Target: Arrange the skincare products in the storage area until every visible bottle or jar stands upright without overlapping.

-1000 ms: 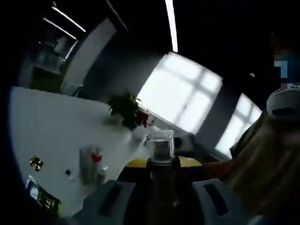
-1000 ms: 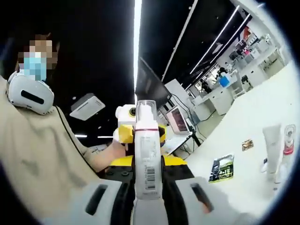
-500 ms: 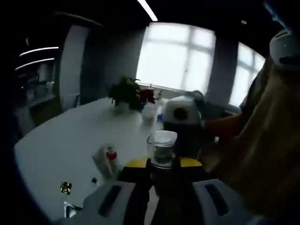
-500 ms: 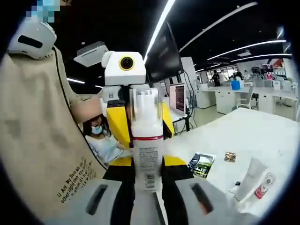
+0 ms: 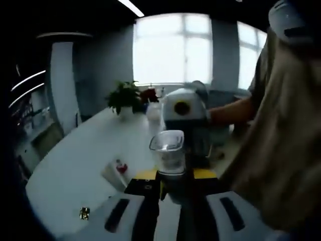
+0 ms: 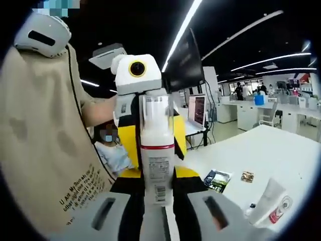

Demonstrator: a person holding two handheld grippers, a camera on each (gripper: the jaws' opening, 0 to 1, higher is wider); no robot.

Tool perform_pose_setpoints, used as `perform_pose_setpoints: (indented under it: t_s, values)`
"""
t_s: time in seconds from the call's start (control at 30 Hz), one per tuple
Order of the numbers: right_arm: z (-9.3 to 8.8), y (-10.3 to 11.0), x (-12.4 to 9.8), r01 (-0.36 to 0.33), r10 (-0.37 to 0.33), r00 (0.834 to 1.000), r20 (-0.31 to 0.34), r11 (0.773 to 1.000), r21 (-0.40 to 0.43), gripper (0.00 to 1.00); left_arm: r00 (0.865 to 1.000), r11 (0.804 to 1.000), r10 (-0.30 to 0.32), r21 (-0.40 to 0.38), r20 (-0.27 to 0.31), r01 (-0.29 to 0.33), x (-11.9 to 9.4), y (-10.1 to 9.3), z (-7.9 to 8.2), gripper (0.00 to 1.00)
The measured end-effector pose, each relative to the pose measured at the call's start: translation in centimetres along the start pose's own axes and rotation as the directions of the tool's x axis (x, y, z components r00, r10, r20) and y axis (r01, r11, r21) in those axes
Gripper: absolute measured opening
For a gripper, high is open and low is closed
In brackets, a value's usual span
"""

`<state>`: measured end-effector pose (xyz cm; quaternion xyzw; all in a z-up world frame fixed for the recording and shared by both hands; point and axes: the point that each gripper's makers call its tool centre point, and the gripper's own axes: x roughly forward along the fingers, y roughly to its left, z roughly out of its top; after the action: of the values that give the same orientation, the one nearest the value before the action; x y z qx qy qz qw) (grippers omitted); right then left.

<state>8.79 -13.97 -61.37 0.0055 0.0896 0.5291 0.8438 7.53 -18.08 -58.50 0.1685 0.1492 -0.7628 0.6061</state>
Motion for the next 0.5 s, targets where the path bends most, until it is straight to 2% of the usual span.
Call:
perform_pose_setpoints:
  t_s: [0.13,0.17,0.5]
  values:
    - [-0.7,-0.5,-0.2,0.02,-0.023,0.999,-0.038,0.996,-0.085,0.2,0.999,1.0,0.009,0.01,-0.052,-0.008,0.5,0.0,-0.5,0.17]
    - [-0.9,-0.8,-0.3,0.043,-0.047,0.998,-0.044,0.994,-0.098,0.2,0.997,0.999,0.026,0.024,-0.07,-0.025,0.7,0.3,-0.8,0.17]
    - [-2.8,-1.3,-0.9,0.12,-0.129,0.988,-0.082,0.987,-0.109,0.22,0.991,0.998,0.034,0.054,-0.129,-0.027,2.1,0.4,-2.3,0.17]
